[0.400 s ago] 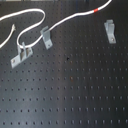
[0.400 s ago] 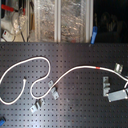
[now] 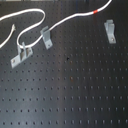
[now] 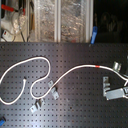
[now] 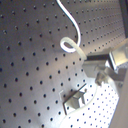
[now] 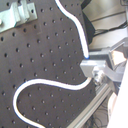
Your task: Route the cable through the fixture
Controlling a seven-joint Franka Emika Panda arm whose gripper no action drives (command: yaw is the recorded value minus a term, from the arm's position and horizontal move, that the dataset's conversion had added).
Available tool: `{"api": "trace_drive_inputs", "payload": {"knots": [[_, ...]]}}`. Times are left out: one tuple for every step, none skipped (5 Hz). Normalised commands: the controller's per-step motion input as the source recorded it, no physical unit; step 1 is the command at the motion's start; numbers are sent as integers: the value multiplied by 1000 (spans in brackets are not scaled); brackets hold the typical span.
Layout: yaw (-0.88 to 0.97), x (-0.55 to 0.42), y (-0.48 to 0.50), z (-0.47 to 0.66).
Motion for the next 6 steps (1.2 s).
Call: {"api": "trace_drive_inputs", "payload": {"knots": [[154,-302,153,258],[240,-290,289,220],[669,-149,177,334],[709,-114,177,355],[803,-54,139,389],[51,0,0,0]]}}
